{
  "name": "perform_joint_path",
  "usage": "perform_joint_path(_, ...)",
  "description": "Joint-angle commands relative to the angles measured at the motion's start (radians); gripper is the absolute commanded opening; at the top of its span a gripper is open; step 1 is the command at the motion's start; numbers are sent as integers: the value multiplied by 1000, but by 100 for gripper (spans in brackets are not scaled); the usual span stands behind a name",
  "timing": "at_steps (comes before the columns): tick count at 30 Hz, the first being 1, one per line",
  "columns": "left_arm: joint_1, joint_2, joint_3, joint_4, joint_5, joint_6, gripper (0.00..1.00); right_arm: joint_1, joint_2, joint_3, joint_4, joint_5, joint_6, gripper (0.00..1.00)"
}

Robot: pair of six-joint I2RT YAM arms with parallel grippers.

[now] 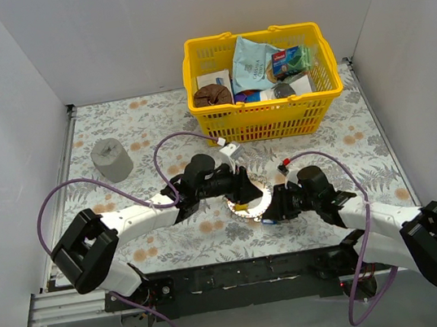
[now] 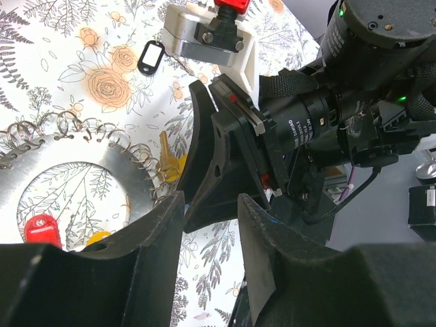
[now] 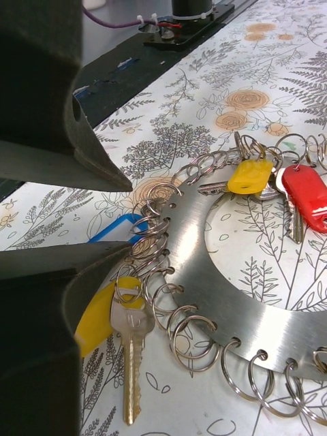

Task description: Put the keys on the keyring

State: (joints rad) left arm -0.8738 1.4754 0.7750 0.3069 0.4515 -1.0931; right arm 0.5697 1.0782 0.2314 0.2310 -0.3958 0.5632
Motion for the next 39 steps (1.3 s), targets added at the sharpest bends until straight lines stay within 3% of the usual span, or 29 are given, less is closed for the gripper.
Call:
perform_joint_path(1, -2, -43, -11, -5, -13, 19, 37, 2, 9, 6, 54, -3, 9, 43)
perform_joint_path(14, -2, -38, -3, -26, -17, 30, 37, 2, 104, 37, 99, -3, 23, 38)
perform_joint_path(21, -2, -43, -6, -35, -20, 36, 37, 2, 124, 39, 122, 28, 33, 18)
perform_joint_path(29, -2, -59, -19, -35, -33, 38, 37, 2, 135, 31, 186, 18, 35, 4)
perform_joint_path(39, 2, -87, -22, -69, -85, 56, 37, 2, 109, 78, 134, -6, -54, 1)
